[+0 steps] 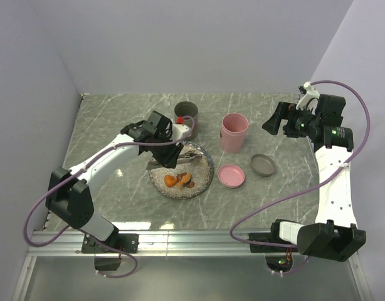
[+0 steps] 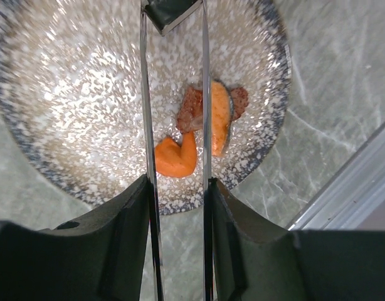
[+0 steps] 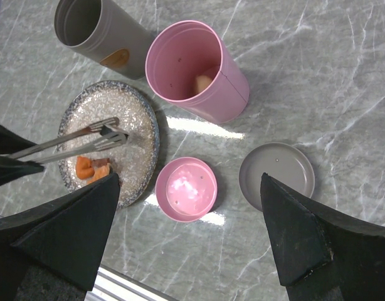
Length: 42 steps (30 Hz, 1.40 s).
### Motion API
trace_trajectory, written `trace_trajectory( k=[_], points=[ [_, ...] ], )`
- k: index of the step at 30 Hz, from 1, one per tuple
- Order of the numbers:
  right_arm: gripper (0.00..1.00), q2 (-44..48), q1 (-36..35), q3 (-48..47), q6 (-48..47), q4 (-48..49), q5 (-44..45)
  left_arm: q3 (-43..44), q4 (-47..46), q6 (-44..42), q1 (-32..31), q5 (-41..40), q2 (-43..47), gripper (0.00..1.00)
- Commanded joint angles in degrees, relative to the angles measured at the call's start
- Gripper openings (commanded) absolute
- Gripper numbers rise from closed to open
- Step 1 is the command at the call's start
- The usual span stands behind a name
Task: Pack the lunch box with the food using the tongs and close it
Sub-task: Pick up the fake food from the plate, then place the fake food in the packing box.
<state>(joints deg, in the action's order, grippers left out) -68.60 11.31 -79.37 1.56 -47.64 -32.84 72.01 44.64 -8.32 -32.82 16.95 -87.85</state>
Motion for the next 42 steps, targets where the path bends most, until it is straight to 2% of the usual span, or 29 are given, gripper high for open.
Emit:
trace_trajectory(
  k=[1, 7, 11, 17, 25, 32, 37, 39, 42],
  points=[
    [1.0, 0.48, 0.47, -1.49, -0.6, 0.79, -0.82, 6.38, 2.2, -1.79, -0.23, 2.47, 4.62, 0.27],
    [1.0, 0.22, 0.47, -1.75, -0.42, 0.62, -0.73, 15.34, 1.94, -1.26, -0.4, 5.02, 4.28, 0.25],
    [1.0, -0.83, 0.47, -4.47, -1.04, -1.05, -1.17, 24.91, -0.08, -0.91, -0.76, 5.72, -0.02, 0.26],
    [1.0, -2.07, 0.55, -7.55, -2.7, -2.64, -0.12, 34.76, -3.42, 0.4, -2.16, 6.69, -8.63, 0.27],
    [1.0, -3.91, 0.91, -10.45, -4.29, -4.31, 0.76, 41.54, -5.8, 2.69, -3.57, 7.92, -17.34, 0.28],
    [1.0, -5.05, 0.99, -10.01, -4.55, -4.39, 0.5, 42.16, -6.15, 2.34, -4.62, 7.75, -20.43, 0.31],
    [1.0, -5.58, 0.99, -10.19, -4.64, -4.39, 0.15, 42.51, -5.71, 2.08, -4.71, 7.83, -21.65, 0.38],
    [1.0, -5.84, 0.99, -10.19, -4.55, -4.31, -0.03, 42.78, -5.53, 2.16, -4.8, 7.75, -21.83, 0.47],
    [1.0, -5.85, 0.99, -9.84, -4.46, -4.13, -0.21, 43.74, -5.18, 1.9, -4.8, 7.49, -22.36, 0.54]
  ],
)
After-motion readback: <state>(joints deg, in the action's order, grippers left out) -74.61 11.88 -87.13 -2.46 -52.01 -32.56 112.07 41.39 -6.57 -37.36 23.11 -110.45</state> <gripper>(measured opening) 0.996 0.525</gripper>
